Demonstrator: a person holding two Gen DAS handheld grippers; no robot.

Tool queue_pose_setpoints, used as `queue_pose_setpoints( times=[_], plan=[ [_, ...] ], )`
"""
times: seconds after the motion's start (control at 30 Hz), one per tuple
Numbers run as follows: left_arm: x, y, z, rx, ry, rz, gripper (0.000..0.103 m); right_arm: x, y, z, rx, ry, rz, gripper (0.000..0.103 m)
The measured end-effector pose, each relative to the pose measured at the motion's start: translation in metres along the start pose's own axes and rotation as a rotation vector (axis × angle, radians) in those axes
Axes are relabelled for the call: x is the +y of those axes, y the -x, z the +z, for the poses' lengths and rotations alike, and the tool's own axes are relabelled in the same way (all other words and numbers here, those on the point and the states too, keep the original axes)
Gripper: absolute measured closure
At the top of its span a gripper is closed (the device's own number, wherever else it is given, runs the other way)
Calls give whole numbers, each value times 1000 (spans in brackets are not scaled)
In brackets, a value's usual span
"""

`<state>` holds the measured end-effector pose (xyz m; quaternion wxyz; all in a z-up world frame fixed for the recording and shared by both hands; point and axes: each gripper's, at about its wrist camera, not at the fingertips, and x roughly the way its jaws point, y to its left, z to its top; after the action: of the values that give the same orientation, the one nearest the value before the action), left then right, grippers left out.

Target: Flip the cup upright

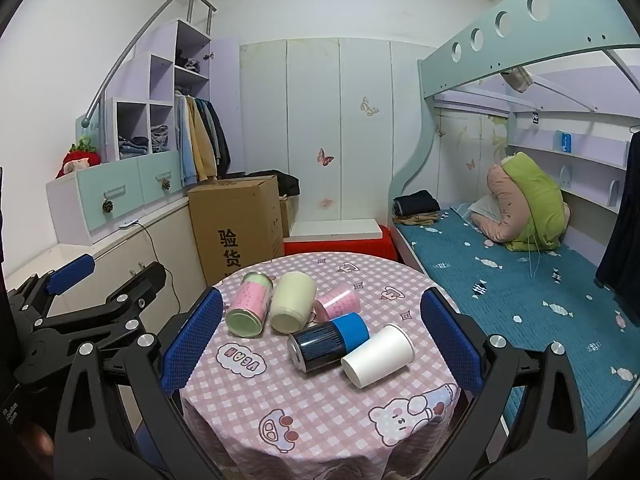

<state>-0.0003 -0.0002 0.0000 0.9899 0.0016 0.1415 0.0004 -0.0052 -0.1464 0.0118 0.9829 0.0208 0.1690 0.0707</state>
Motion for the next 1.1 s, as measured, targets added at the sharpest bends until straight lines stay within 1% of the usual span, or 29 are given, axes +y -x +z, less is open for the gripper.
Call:
queue_pose_setpoints(
  times=[1.1],
  plan=[
    [-1,1,0,-11,-5,6,5,0,0,0,2,-2,-1,7]
  ],
)
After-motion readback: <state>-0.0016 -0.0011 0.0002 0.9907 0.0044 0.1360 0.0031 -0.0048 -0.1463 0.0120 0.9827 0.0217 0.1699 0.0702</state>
